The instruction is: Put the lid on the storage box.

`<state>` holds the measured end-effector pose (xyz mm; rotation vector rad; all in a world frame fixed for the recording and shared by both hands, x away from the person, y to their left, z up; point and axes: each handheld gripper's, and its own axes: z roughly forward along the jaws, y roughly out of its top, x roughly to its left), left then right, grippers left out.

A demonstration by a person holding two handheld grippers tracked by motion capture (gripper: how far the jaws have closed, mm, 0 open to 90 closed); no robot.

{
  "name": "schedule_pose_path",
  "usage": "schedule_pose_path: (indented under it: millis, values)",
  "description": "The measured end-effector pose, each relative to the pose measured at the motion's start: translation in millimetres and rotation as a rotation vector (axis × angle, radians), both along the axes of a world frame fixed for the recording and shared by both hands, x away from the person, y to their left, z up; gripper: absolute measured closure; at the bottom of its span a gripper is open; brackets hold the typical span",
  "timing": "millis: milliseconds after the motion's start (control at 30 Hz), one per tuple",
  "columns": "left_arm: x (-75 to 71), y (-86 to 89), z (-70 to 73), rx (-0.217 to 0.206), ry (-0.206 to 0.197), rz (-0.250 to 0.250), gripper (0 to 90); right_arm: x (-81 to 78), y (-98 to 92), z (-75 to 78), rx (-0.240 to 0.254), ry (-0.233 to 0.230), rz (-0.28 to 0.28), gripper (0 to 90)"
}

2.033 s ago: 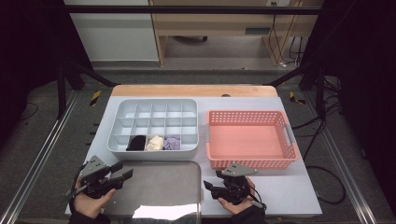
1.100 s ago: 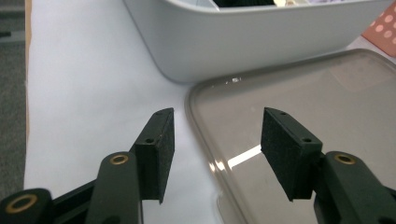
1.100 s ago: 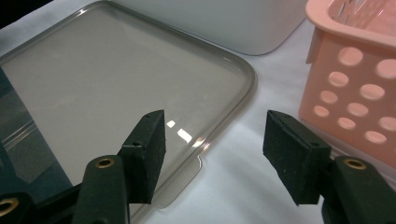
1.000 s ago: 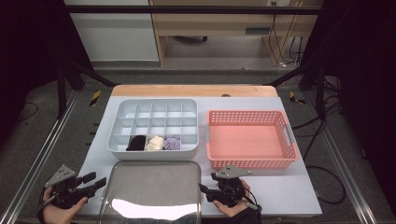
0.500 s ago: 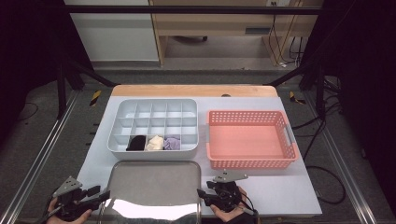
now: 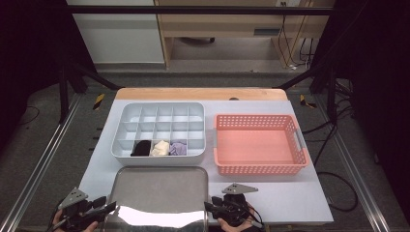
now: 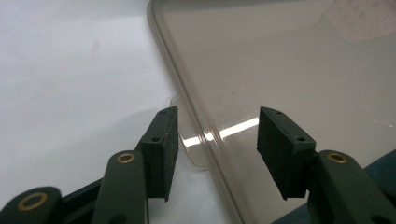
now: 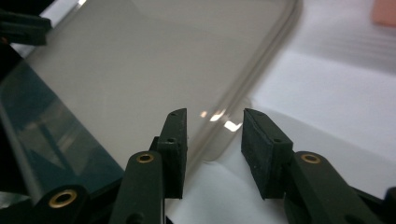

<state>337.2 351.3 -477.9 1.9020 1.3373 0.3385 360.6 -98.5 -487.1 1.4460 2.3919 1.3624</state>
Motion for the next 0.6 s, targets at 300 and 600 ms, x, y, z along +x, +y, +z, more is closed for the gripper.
schedule_pose_path:
  millis: [300,600]
  values:
    - [-2.6,-2.4,0.3,0.014,-0.002,0.010,48.4,-5.6,4.8,-1.6,0.022,0.002,-0.053,59.4]
    - [-2.8,-3.4,0.3,0.024,-0.003,0.019,49.8,-7.2,10.8,-1.5,0.030,0.006,-0.130,58.0]
